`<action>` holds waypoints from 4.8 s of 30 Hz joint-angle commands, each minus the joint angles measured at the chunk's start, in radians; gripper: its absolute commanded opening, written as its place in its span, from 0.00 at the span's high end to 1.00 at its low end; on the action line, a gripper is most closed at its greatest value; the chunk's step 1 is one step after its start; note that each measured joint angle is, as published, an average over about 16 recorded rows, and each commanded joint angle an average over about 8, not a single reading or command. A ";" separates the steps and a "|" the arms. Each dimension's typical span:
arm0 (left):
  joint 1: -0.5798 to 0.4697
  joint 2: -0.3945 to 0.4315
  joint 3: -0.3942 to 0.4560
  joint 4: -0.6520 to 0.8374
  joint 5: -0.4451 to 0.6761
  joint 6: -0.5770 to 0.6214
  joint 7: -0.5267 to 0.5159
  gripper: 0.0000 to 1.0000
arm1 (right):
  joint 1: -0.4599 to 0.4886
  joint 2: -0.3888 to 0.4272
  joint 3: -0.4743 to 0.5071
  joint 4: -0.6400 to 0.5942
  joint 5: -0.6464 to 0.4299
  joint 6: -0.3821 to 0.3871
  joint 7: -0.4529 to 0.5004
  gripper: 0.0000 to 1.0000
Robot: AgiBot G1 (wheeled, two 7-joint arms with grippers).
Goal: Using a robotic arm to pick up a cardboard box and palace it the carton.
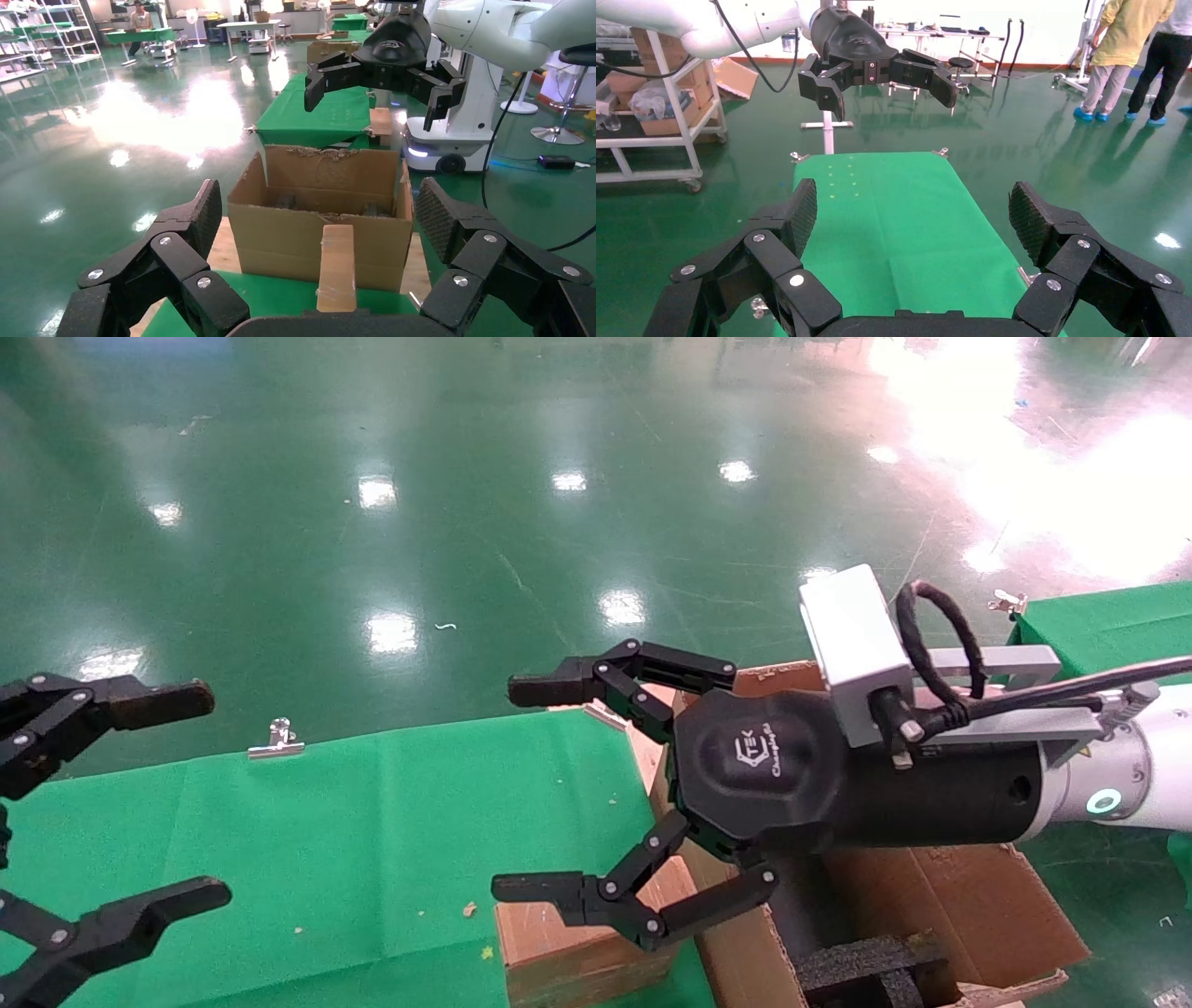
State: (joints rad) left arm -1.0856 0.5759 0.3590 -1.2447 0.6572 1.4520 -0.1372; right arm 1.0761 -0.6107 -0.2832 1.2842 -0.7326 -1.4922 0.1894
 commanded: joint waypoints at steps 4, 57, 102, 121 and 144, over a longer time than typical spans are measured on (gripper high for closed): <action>0.000 0.000 0.000 0.000 0.000 0.000 0.000 0.00 | 0.000 0.000 0.000 0.000 0.000 0.000 0.000 0.00; 0.000 0.000 0.000 0.000 0.000 0.000 0.000 1.00 | 0.300 -0.149 -0.334 -0.096 -0.609 -0.078 0.074 0.00; 0.000 0.000 0.000 0.000 0.000 0.000 0.000 0.00 | 0.524 -0.337 -0.670 -0.217 -0.861 -0.076 -0.038 1.00; 0.000 0.000 0.000 0.000 0.000 0.000 0.000 0.00 | 0.522 -0.335 -0.667 -0.218 -0.856 -0.074 -0.035 1.00; 0.000 0.000 0.000 0.000 0.000 0.000 0.000 0.00 | 0.930 -0.263 -0.583 -0.431 -0.815 -0.069 -0.048 1.00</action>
State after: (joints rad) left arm -1.0855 0.5757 0.3592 -1.2443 0.6568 1.4517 -0.1370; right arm 1.9950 -0.8581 -0.8742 0.8649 -1.5597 -1.5606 0.1552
